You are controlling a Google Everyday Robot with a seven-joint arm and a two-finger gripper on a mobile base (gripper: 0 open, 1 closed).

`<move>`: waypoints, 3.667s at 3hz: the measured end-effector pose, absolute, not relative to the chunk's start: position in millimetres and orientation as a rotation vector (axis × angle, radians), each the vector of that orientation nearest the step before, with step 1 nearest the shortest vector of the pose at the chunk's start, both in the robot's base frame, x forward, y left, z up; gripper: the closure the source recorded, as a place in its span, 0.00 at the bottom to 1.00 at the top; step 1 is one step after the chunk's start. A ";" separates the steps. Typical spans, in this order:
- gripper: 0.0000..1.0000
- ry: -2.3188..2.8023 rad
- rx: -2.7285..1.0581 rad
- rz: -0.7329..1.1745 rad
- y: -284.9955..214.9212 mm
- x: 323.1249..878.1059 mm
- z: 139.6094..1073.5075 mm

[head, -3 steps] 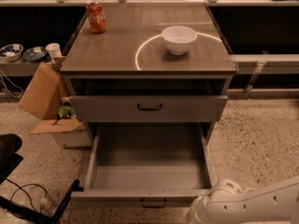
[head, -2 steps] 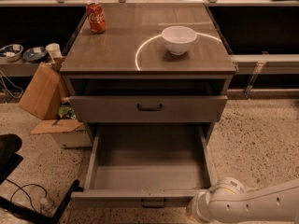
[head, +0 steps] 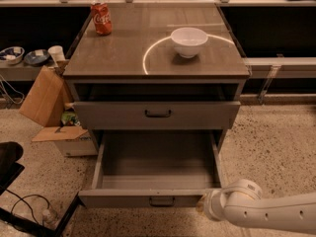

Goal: Close middle drawer

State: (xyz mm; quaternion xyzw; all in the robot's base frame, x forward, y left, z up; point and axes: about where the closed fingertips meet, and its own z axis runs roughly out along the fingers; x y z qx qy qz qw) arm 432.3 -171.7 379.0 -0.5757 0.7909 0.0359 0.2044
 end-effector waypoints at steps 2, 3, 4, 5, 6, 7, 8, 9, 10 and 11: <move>1.00 2.212 -1.552 0.081 -159.6 467.0 372.6; 1.00 2.203 -1.536 0.073 -161.9 472.9 373.8; 1.00 2.195 -1.499 0.045 -171.5 484.1 378.3; 1.00 2.154 -1.474 -0.028 -186.6 515.6 391.1; 1.00 2.154 -1.474 -0.028 -186.5 514.4 391.1; 1.00 2.125 -1.458 -0.066 -194.5 550.2 394.9; 1.00 2.125 -1.458 -0.066 -194.5 550.2 394.9; 1.00 2.112 -1.446 -0.082 -199.7 584.9 390.1; 1.00 2.112 -1.446 -0.082 -199.5 582.9 390.1; 1.00 2.111 -1.436 -0.085 -200.1 601.7 383.0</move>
Offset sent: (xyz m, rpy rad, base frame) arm 0.0478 0.0309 -0.0263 -0.0108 -0.0121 -0.0673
